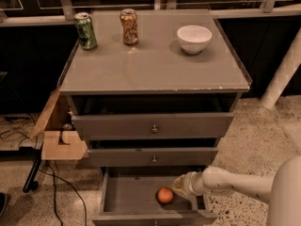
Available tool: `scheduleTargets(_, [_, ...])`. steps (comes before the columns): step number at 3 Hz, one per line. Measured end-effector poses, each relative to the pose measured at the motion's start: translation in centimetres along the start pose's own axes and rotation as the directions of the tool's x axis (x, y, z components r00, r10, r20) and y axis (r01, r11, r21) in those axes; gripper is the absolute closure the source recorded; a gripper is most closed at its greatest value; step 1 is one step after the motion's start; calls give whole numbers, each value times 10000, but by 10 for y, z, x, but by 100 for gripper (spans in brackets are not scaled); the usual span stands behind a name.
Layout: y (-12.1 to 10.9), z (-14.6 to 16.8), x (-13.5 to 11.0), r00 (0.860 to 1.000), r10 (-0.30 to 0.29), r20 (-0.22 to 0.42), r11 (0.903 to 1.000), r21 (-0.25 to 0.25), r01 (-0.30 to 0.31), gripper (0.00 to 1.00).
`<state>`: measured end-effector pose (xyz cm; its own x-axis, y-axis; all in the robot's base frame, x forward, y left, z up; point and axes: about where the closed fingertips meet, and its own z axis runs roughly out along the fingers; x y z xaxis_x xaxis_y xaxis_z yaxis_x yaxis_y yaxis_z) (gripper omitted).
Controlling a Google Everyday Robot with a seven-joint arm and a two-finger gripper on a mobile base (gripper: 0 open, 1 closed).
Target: Pick orange from bottom drawer and place on counter
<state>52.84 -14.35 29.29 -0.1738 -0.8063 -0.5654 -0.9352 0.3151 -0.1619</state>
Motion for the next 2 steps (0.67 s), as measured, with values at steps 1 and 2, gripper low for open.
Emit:
scheduleTargets(1, [-3, 15, 23, 9986, 514, -129, 9985, -159, -516, 81])
scheduleTargets(2, [-2, 28, 35, 9964, 832, -184, 9957, -383, -838, 59])
